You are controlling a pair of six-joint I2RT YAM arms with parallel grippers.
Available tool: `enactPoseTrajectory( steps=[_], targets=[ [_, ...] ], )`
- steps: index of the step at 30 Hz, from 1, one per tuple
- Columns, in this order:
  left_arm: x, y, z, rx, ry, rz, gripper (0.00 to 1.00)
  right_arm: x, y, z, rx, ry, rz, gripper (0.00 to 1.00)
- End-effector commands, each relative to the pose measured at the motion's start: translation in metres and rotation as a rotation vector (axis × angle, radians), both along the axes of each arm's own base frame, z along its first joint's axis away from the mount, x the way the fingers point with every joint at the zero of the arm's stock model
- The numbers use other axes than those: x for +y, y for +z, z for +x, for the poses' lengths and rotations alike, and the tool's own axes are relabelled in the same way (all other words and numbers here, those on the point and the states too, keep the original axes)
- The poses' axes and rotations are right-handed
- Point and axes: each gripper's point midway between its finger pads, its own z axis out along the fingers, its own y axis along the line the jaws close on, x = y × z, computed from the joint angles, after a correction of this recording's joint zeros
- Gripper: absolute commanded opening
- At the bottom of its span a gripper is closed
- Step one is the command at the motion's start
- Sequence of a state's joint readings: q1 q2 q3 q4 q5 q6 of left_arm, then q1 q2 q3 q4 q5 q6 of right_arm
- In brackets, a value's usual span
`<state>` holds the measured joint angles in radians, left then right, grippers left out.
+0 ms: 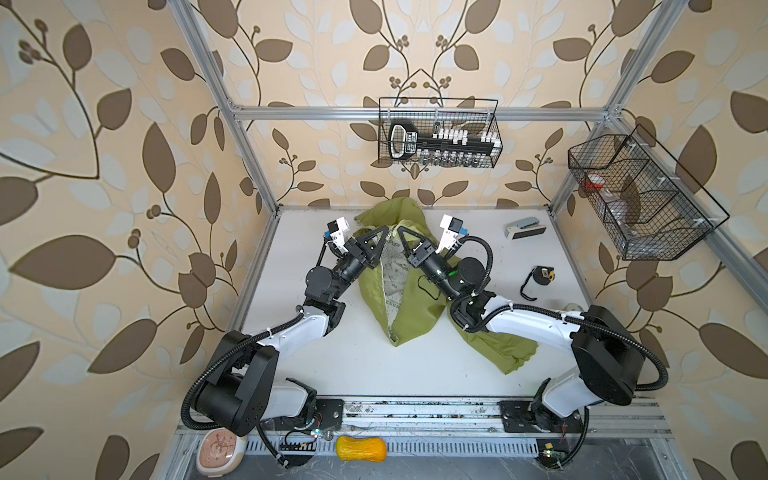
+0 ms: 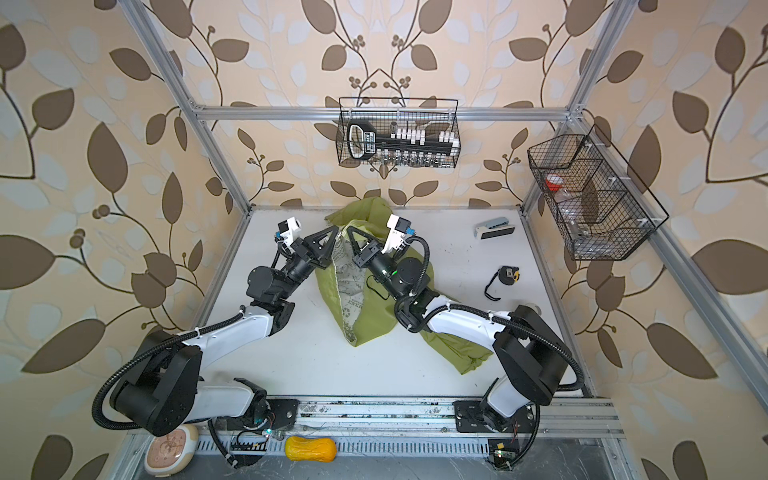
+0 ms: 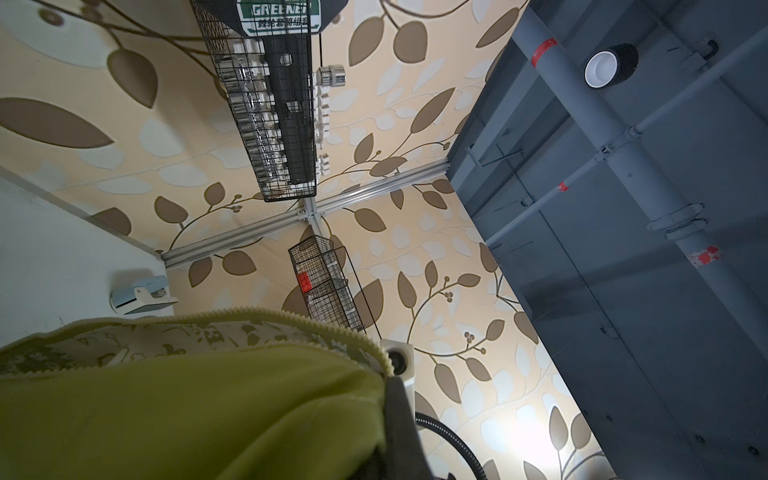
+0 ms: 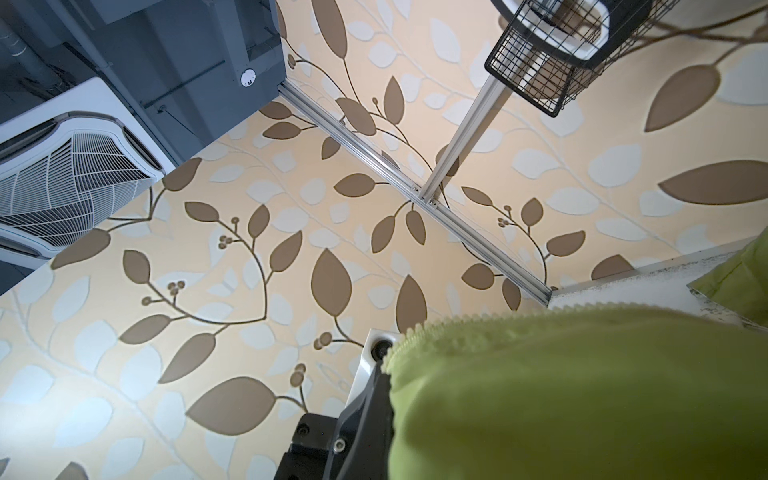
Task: Zip up the jacket
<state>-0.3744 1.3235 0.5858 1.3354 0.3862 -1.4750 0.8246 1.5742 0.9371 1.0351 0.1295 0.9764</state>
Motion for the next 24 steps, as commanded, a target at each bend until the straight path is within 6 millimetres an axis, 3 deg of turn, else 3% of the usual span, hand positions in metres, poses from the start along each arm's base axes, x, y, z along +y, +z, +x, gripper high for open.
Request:
enactPoseTrajectory(
  steps=[1, 24],
  targets=[
    [0.0010, 0.0458, -0.0245, -0.160, -0.029, -0.046, 0.00, 0.0073, 0.0003, -0.0033, -0.008, 0.033, 0.010, 0.00],
    [0.0017, 0.0463, -0.0239, -0.158, -0.024, -0.050, 0.00, 0.0142, -0.0048, -0.0129, -0.017, 0.070, -0.023, 0.00]
  ],
)
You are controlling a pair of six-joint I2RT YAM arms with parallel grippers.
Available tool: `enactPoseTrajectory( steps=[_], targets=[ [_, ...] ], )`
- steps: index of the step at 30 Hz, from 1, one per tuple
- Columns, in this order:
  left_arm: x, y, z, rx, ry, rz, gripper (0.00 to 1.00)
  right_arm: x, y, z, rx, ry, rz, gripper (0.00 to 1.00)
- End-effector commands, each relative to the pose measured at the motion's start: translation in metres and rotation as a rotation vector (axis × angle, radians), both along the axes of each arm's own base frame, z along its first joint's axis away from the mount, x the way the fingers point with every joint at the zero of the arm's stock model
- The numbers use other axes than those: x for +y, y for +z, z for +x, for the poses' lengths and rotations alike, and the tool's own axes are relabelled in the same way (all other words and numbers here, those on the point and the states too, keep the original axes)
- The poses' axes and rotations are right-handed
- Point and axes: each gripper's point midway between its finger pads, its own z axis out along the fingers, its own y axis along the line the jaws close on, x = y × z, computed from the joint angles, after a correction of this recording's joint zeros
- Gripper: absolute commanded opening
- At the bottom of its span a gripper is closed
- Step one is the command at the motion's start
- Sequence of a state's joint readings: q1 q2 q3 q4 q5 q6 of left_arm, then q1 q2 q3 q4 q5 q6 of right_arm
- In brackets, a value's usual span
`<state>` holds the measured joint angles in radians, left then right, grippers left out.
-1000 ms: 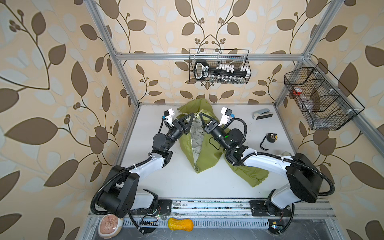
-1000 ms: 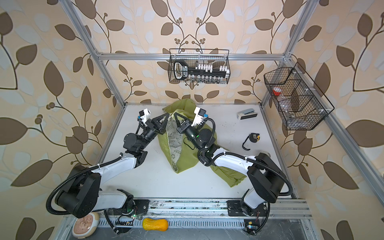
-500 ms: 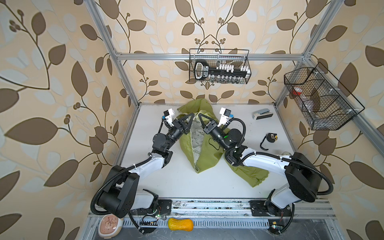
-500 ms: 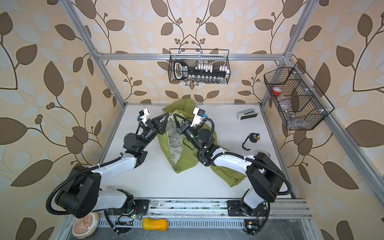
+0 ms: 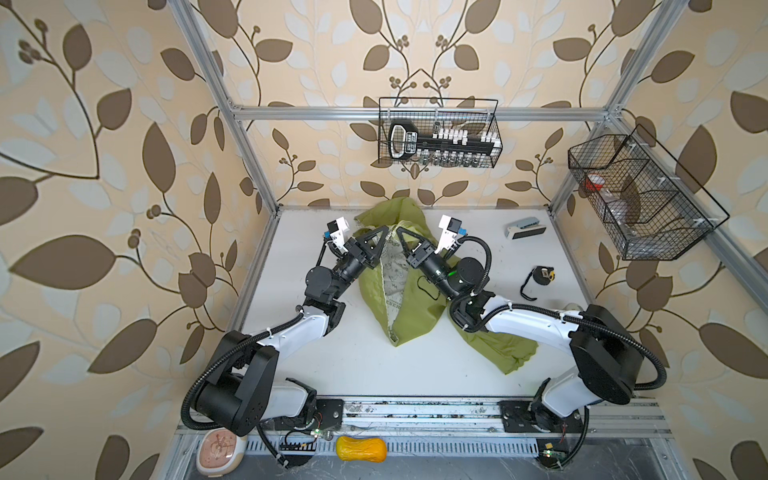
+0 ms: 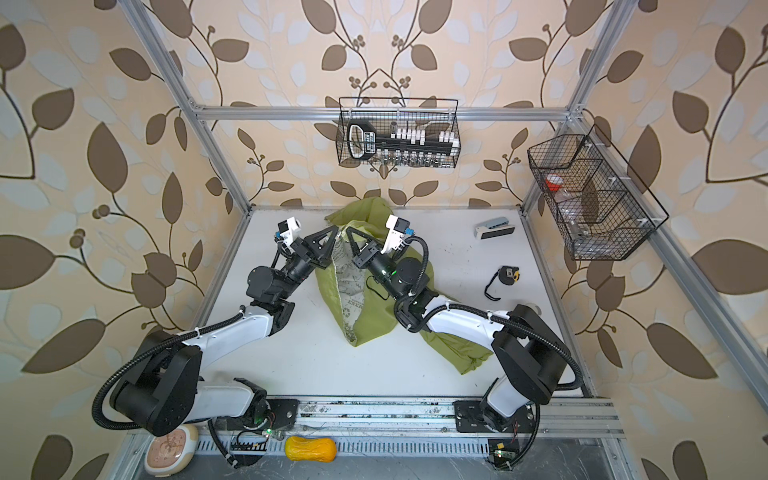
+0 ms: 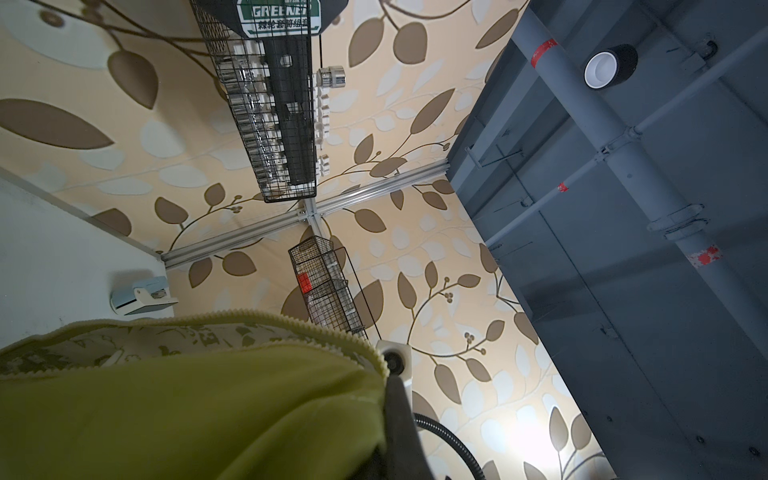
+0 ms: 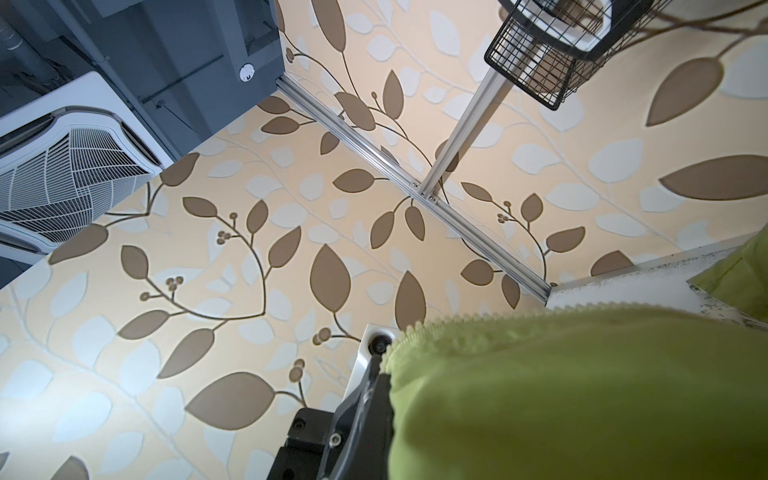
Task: Zip up the jacket
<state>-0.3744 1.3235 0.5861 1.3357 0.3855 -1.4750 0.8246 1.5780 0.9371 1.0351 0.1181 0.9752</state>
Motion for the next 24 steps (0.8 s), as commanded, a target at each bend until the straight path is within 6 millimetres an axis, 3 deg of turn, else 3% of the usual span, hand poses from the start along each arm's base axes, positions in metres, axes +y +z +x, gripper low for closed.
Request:
enactPoseTrajectory(
  steps=[1, 24],
  targets=[
    [0.001, 0.046, -0.024, -0.158, -0.024, -0.049, 0.00, 0.012, -0.004, -0.013, -0.014, 0.061, -0.020, 0.00],
    [0.001, 0.047, -0.023, -0.150, -0.033, -0.058, 0.00, 0.017, -0.014, -0.021, -0.040, 0.075, -0.090, 0.00]
  ],
)
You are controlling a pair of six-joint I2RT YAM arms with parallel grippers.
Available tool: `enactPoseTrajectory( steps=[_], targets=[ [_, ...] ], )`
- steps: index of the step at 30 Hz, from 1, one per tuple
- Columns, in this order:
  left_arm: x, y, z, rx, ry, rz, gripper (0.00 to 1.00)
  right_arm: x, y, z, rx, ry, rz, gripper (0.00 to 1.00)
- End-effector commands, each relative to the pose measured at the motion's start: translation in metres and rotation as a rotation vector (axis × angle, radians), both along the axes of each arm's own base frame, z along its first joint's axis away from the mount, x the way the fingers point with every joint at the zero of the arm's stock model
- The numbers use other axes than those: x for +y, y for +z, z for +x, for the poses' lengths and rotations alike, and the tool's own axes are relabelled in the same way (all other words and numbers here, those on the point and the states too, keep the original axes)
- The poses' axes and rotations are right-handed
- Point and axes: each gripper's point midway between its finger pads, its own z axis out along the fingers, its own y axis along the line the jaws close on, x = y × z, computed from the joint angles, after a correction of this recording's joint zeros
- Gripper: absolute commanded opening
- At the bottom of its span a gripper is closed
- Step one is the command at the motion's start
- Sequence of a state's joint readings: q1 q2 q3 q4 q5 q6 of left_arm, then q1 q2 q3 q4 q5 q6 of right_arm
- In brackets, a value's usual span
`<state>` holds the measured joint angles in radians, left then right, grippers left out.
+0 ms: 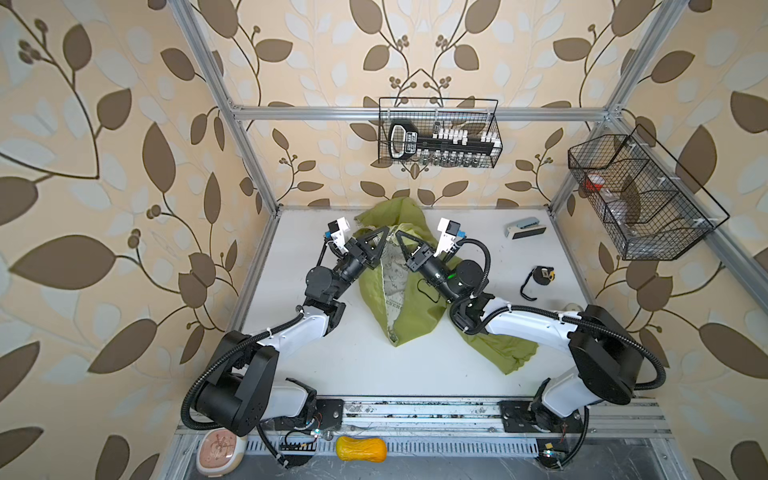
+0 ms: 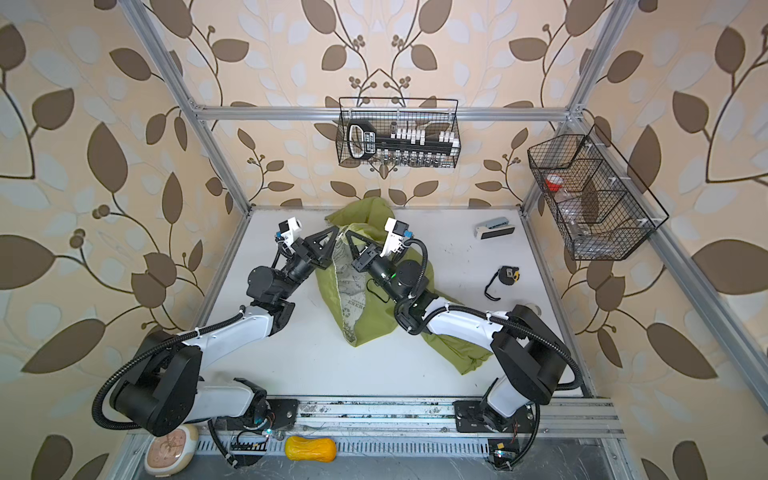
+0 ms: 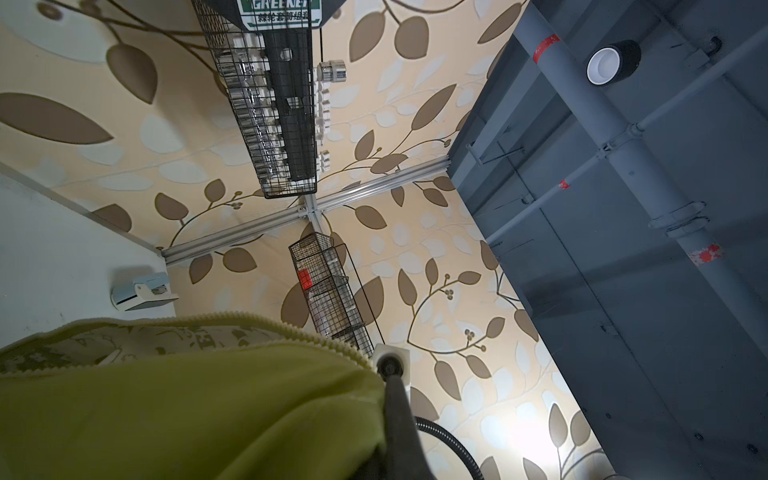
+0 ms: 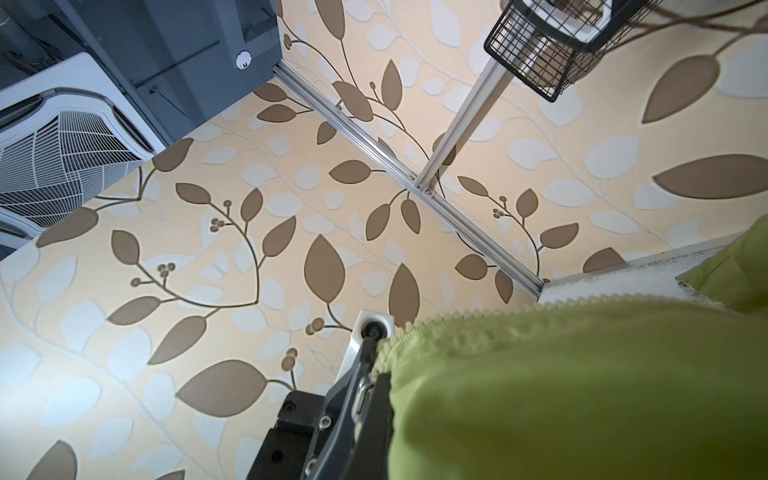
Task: Zip up the jacket
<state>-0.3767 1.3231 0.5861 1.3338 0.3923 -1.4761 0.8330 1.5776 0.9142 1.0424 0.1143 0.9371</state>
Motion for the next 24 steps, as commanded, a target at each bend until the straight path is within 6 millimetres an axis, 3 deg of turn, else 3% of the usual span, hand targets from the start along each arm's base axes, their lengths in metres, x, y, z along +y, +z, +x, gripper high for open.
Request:
enactPoseTrajectory(
  steps=[1, 12, 24],
  targets=[
    [0.002, 0.047, -0.021, -0.149, -0.025, -0.061, 0.00, 0.016, -0.004, -0.018, -0.030, 0.079, -0.055, 0.00],
    [-0.001, 0.043, -0.019, -0.125, -0.043, -0.060, 0.00, 0.024, -0.005, -0.024, -0.071, 0.109, -0.120, 0.00],
    [0.001, 0.038, -0.017, -0.109, -0.037, -0.067, 0.00, 0.024, 0.017, -0.036, -0.129, 0.152, -0.076, 0.00]
  ],
)
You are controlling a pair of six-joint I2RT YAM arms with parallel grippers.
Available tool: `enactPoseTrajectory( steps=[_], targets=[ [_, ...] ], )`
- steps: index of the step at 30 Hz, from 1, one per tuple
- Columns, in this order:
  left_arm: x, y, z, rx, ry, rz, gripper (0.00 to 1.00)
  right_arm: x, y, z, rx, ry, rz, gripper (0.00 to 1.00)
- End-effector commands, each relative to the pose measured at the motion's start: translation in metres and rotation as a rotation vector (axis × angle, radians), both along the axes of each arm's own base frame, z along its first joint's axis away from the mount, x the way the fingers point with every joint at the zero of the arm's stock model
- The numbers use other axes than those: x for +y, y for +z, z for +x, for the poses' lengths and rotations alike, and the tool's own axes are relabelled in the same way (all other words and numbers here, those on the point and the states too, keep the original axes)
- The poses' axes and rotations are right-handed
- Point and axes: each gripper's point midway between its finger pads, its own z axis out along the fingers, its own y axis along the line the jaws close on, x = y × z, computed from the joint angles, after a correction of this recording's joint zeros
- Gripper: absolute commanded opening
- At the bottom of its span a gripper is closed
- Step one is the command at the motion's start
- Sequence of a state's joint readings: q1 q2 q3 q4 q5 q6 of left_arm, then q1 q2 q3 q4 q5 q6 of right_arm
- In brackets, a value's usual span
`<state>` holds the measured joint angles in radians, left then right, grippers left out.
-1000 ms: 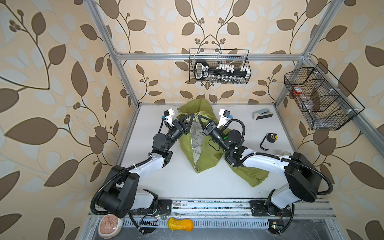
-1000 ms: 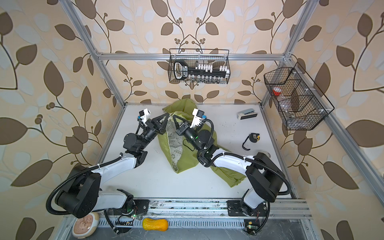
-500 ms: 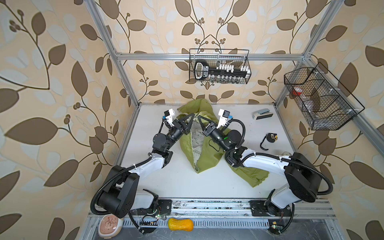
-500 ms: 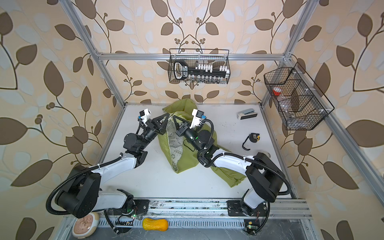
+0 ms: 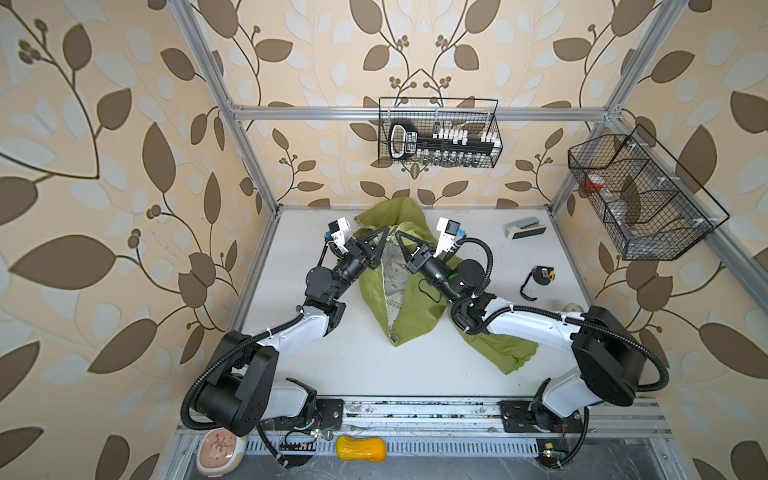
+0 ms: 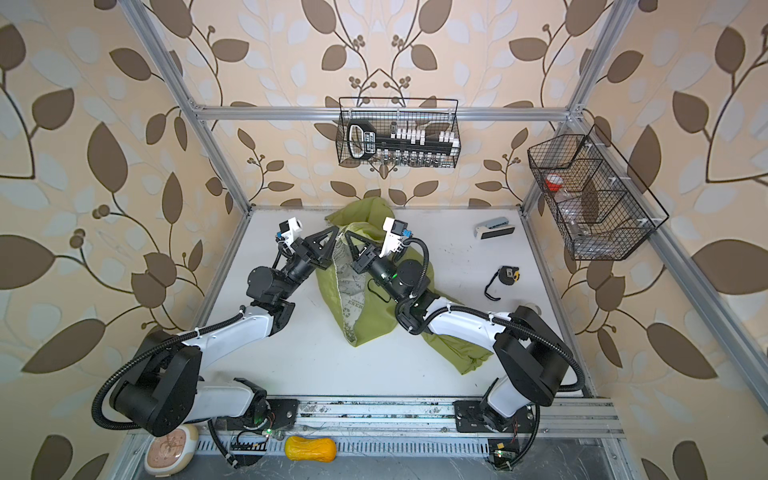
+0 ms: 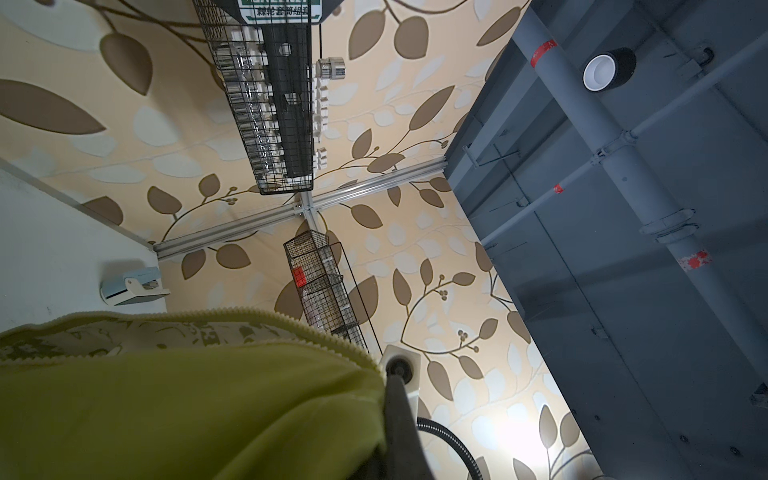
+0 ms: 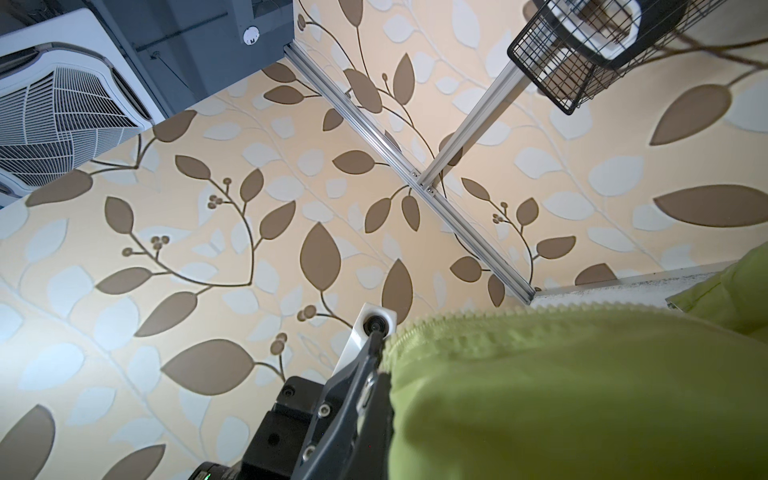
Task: Zip up the jacket
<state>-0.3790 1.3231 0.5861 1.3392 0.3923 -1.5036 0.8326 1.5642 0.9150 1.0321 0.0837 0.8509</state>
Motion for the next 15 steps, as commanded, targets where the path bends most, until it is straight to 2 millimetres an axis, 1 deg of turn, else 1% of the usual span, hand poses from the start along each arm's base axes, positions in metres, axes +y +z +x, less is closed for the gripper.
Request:
enactPoseTrajectory(
  steps=[1, 5, 8, 12, 15],
  targets=[
    [0.001, 0.036, -0.015, -0.121, -0.021, -0.049, 0.00, 0.024, 0.013, -0.032, -0.062, 0.157, -0.016, 0.00],
    [0.001, 0.038, -0.016, -0.126, -0.018, -0.051, 0.00, 0.030, 0.008, -0.035, -0.055, 0.176, -0.026, 0.00],
    [0.002, 0.037, -0.015, -0.122, -0.015, -0.052, 0.00, 0.033, 0.007, -0.039, -0.061, 0.195, -0.022, 0.00],
    [0.002, 0.036, -0.014, -0.120, -0.013, -0.052, 0.00, 0.029, 0.008, -0.041, -0.067, 0.194, -0.024, 0.00],
    [0.002, 0.037, -0.014, -0.123, -0.010, -0.054, 0.00, 0.029, 0.009, -0.044, -0.072, 0.212, -0.032, 0.00]
  ],
)
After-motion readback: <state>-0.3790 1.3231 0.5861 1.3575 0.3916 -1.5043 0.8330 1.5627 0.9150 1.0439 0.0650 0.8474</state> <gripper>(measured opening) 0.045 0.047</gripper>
